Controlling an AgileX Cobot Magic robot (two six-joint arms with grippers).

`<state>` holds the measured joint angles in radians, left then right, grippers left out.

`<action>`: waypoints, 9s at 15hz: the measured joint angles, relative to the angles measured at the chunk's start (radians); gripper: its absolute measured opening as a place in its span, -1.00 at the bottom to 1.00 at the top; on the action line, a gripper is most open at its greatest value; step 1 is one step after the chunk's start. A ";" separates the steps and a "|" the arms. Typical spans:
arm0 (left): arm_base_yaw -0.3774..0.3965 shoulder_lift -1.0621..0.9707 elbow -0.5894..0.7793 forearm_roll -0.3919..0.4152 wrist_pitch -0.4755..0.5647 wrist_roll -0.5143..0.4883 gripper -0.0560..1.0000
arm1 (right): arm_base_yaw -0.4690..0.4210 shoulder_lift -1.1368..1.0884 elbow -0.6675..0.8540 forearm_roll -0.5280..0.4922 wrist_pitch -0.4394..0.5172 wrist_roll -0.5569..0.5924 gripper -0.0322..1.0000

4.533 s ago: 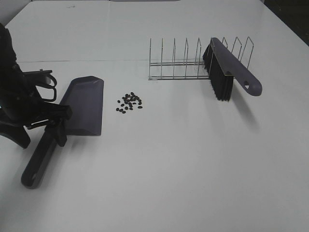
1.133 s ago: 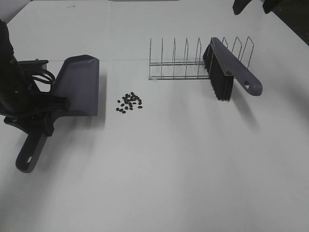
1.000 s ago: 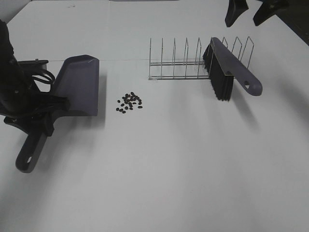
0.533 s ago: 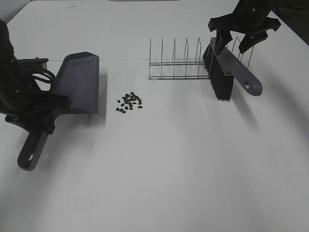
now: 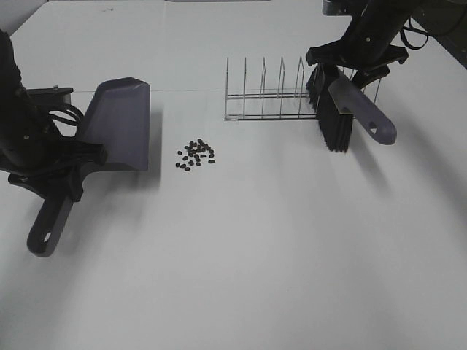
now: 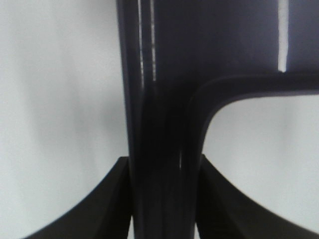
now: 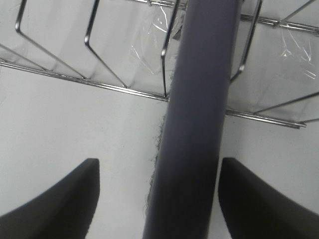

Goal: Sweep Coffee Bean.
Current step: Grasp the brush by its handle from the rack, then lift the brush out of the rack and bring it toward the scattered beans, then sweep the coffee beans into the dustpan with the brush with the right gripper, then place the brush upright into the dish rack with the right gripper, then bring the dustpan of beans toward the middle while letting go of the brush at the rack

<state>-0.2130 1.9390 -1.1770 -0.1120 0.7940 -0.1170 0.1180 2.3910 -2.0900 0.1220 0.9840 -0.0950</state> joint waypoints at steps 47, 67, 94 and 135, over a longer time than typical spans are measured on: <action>-0.153 0.124 0.032 0.103 0.049 -0.182 -0.23 | 0.466 -0.130 0.254 -0.407 0.100 0.428 -0.33; -0.153 0.125 0.032 0.103 0.046 -0.182 -0.23 | 0.617 0.055 -0.312 -0.286 0.246 0.288 -0.33; -0.153 0.125 0.032 0.102 0.044 -0.179 -0.23 | 0.150 -0.159 0.247 -0.320 0.247 0.341 -0.33; -0.154 0.122 0.032 0.102 0.037 -0.175 -0.23 | 0.088 -0.097 0.012 -0.259 0.040 0.315 0.35</action>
<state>-0.3670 2.0610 -1.1450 -0.0100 0.8310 -0.2920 0.2060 2.2940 -2.0780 -0.1370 1.0240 0.2200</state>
